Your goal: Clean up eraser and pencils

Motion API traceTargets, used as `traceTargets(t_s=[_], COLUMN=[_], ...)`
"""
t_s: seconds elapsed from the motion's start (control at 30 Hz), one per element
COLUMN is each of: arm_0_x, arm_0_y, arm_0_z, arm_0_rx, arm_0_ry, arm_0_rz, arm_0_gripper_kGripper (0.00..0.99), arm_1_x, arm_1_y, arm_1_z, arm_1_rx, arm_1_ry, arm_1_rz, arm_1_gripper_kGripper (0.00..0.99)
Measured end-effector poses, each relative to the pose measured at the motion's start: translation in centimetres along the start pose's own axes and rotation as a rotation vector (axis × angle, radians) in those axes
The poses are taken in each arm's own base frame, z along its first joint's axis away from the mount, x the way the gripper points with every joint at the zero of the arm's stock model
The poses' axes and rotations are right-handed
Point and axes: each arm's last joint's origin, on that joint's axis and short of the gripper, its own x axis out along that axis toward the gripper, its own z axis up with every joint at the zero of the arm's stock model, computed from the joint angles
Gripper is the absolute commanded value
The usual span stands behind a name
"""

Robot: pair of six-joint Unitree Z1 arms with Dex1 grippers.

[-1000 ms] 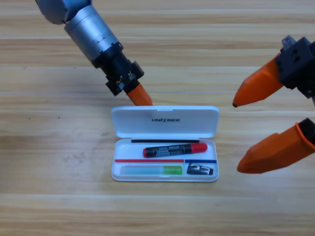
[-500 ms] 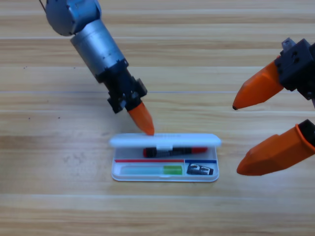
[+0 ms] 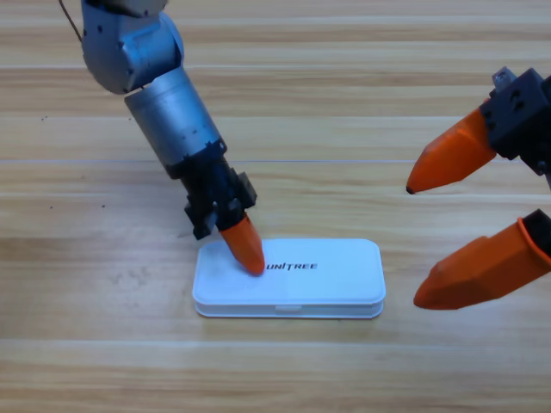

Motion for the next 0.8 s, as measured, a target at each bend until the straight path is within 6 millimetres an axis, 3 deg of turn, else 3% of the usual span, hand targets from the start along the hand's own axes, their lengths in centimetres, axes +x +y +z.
traceTargets(t_s=[0.63, 0.8], arm_0_x=[1.5, 0.5], arm_0_y=[-4.0, -6.1], arm_0_z=[1.4, 1.2], arm_0_rx=[0.086, 0.087], arm_0_ry=[0.079, 0.116], arm_0_rz=[0.151, 0.217], arm_0_gripper_kGripper=[0.0, 0.0], arm_1_x=[0.0, 0.0], arm_1_y=[0.0, 0.0], arm_1_z=[0.0, 0.0], arm_1_rx=[0.0, 0.0], arm_1_ry=[-0.003, -0.003], arm_1_rz=[0.006, 0.006], arm_1_gripper_kGripper=[0.99, 0.99])
